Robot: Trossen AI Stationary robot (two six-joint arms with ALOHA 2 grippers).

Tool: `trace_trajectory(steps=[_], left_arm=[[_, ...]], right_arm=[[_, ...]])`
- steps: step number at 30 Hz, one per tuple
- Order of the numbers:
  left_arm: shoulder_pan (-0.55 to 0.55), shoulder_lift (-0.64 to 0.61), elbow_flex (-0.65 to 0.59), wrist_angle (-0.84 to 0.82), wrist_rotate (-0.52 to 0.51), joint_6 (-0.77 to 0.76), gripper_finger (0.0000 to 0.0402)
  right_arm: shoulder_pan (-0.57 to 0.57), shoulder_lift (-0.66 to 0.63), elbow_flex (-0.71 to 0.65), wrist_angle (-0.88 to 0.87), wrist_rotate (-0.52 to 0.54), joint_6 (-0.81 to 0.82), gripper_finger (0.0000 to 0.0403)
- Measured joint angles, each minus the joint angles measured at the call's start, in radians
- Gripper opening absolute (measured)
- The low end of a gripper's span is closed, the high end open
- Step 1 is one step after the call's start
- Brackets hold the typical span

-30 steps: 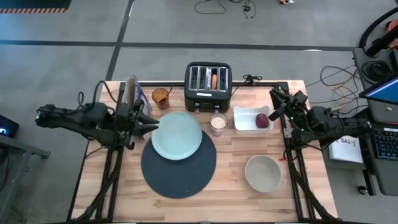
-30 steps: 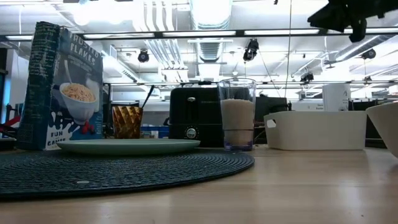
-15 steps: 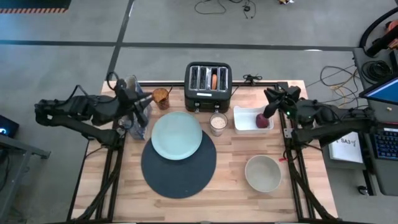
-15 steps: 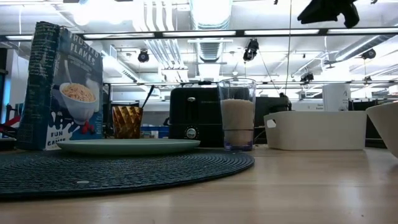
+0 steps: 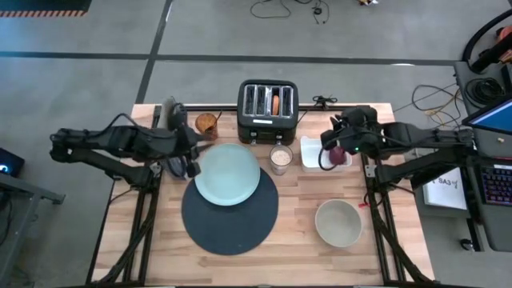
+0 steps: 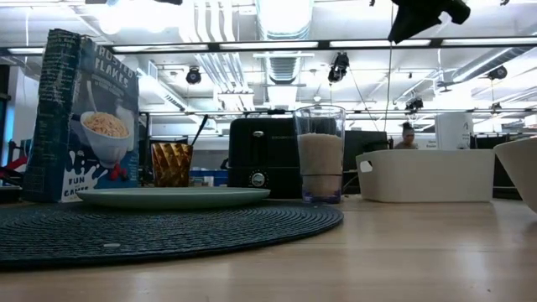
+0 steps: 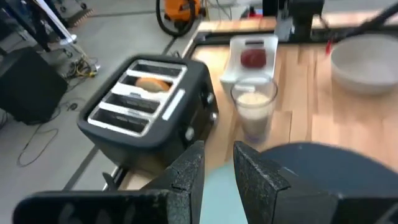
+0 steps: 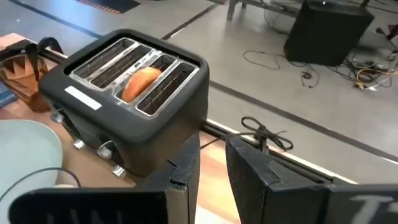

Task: Arrange a breakfast setting
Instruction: Pour the cereal from the blue cereal box into the gray bowl

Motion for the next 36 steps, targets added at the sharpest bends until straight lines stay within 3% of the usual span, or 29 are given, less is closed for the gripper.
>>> trace_trajectory(steps=[5, 13, 16, 23, 36], left_arm=[[0.001, -0.016, -0.06, 0.03, 0.037, 0.0, 0.0068], [0.001, -0.089, -0.149, 0.159, 0.289, 0.05, 0.0068], [0.001, -0.107, -0.158, 0.164, 0.276, 0.047, 0.0068], [0.001, -0.115, -0.162, 0.165, 0.116, 0.015, 0.0068], [0.001, -0.101, -0.163, 0.171, 0.089, 0.014, 0.0068]], right_arm=[[0.0, 0.076, 0.04, -0.021, -0.029, 0.003, 0.0068], [0.0, 0.151, 0.113, -0.034, -0.088, -0.036, 0.0068], [0.0, 0.171, 0.146, -0.057, -0.101, -0.042, 0.0068], [0.0, 0.207, 0.192, -0.105, -0.159, -0.042, 0.0068], [0.0, 0.262, 0.194, -0.169, -0.552, -0.041, 0.0068]])
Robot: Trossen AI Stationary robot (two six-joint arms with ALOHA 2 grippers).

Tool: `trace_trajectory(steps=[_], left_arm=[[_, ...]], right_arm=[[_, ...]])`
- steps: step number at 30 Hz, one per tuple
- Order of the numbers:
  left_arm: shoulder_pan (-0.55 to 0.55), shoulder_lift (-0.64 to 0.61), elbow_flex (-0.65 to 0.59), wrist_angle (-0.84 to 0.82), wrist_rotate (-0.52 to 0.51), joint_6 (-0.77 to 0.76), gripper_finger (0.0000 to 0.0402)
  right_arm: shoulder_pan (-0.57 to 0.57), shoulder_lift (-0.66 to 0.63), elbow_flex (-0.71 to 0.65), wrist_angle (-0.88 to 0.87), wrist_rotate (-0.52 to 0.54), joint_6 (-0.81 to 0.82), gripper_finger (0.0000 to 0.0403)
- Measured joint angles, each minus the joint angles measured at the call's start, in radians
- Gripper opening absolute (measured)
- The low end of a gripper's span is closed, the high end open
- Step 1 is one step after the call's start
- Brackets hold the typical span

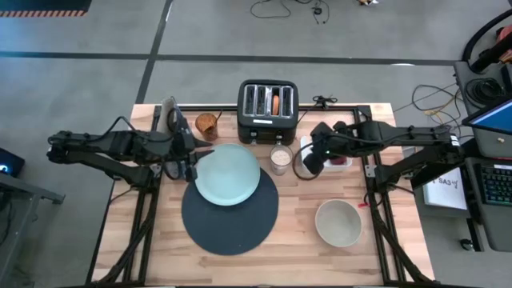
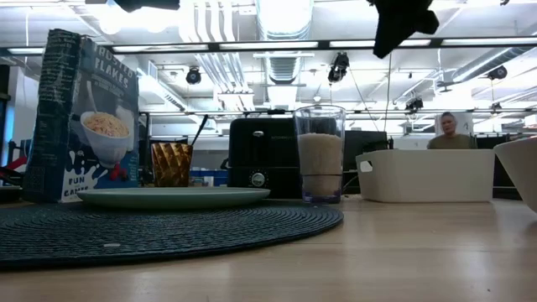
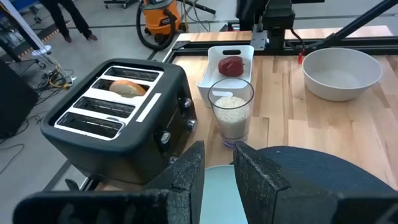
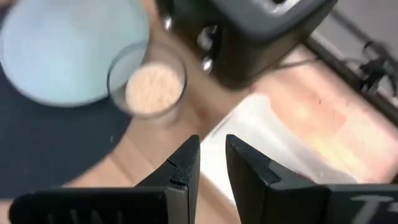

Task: Arrange a breakfast setting
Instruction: Pour the cereal from the blue cereal box into the gray bowl

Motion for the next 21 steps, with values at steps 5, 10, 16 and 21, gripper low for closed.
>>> trace_trajectory(steps=[5, 10, 16, 21], left_arm=[[0.0, 0.016, 0.0, 0.0, 0.0, 0.0, 0.0068], [0.0, 0.036, 0.0, -0.001, 0.0, 0.0, 0.0068], [0.0, 0.048, 0.0, -0.002, 0.0, 0.0, 0.0068], [0.0, 0.051, 0.0, -0.002, 0.0, 0.0, 0.0068]], right_arm=[[0.0, 0.038, 0.0, -0.133, -0.133, -0.039, 0.0068], [0.003, 0.074, -0.015, -0.225, -0.223, -0.03, 0.0068], [0.003, 0.106, -0.019, -0.234, -0.223, -0.055, 0.0068], [0.003, 0.122, -0.019, -0.233, -0.222, -0.086, 0.0068]])
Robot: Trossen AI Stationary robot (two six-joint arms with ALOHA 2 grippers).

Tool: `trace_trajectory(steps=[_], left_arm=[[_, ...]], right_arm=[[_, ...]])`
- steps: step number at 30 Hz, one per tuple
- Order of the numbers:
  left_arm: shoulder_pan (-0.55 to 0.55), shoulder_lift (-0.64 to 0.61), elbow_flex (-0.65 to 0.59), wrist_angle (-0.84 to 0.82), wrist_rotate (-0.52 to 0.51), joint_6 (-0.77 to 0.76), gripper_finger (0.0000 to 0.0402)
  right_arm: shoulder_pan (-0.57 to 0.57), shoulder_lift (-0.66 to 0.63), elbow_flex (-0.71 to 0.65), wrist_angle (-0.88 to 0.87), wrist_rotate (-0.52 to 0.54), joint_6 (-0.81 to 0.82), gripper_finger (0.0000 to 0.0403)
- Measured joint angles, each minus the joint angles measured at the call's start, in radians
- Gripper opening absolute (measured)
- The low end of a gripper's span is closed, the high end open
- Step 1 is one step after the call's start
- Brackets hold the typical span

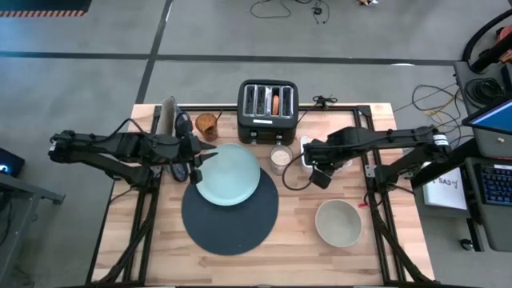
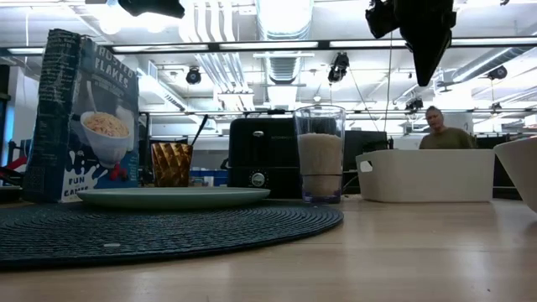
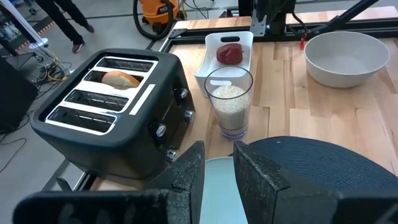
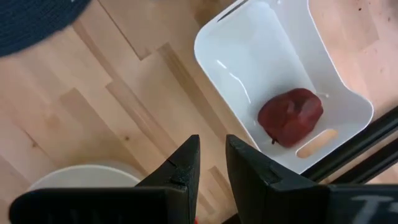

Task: Arrange a breakfast setting
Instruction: Pour the cereal from the blue cereal box into the gray bowl

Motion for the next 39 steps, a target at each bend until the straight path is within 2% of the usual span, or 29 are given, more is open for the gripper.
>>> trace_trajectory(steps=[6, 9, 12, 17, 21, 26, 31, 39], left_arm=[[0.0, 0.0, 0.0, 0.0, 0.0, 0.0, 0.0068], [0.0, 0.0, 0.0, 0.0, 0.0, 0.0, 0.0068], [0.0, 0.0, 0.0, 0.0, 0.001, -0.012, 0.0068], [0.0, 0.002, 0.0, 0.0, 0.001, -0.019, 0.0068], [0.0, 0.006, 0.0, 0.008, 0.002, -0.017, 0.0068], [0.0, 0.011, 0.0, 0.02, 0.002, -0.018, 0.0068], [-0.001, 0.014, 0.0, 0.028, 0.003, -0.03, 0.0068], [-0.002, 0.036, 0.0, 0.029, 0.003, -0.047, 0.0068]], right_arm=[[0.019, 0.002, -0.001, 0.003, 0.01, -0.022, 0.0068], [0.08, -0.018, -0.025, 0.055, 0.093, -0.071, 0.0068], [0.162, -0.053, -0.08, 0.117, 0.15, -0.081, 0.0068], [0.286, -0.111, -0.197, 0.259, 0.212, -0.002, 0.0068], [0.343, -0.145, -0.295, 0.369, 0.231, 0.019, 0.0068], [0.351, -0.148, -0.386, 0.365, 0.237, -0.123, 0.0068], [0.348, -0.135, -0.428, 0.368, 0.282, -0.066, 0.0068], [0.347, -0.145, -0.429, 0.416, 0.322, -0.079, 0.0068]])
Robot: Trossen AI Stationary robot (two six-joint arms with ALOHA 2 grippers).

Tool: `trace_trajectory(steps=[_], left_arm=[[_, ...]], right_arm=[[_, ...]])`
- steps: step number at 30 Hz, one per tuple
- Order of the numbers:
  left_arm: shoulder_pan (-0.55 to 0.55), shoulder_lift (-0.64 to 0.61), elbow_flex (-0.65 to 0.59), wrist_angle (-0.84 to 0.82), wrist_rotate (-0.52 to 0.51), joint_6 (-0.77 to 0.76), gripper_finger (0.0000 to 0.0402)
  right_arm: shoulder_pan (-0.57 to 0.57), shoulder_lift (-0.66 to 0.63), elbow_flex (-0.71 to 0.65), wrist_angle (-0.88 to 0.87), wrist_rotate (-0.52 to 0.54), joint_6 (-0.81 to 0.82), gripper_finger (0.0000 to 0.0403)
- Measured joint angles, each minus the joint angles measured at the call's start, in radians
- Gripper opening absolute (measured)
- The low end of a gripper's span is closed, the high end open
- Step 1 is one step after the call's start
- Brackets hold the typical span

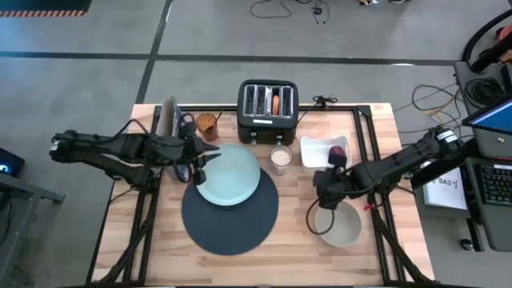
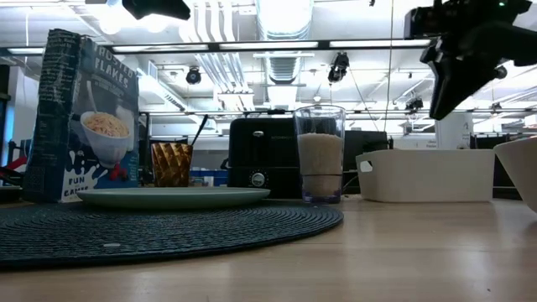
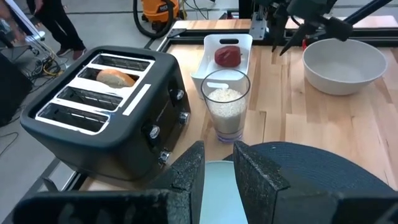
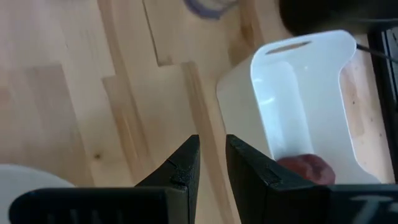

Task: Arrange a breakfast setting
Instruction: Pour the cereal from the blue cereal box into the gray bowl

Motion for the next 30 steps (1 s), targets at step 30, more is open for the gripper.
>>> trace_trajectory(steps=[30], left_arm=[[-0.393, 0.17, 0.254, -0.658, -0.036, -0.653, 0.0038]], right_arm=[[0.0, -0.065, -0.045, 0.346, 0.099, -0.252, 0.0068]])
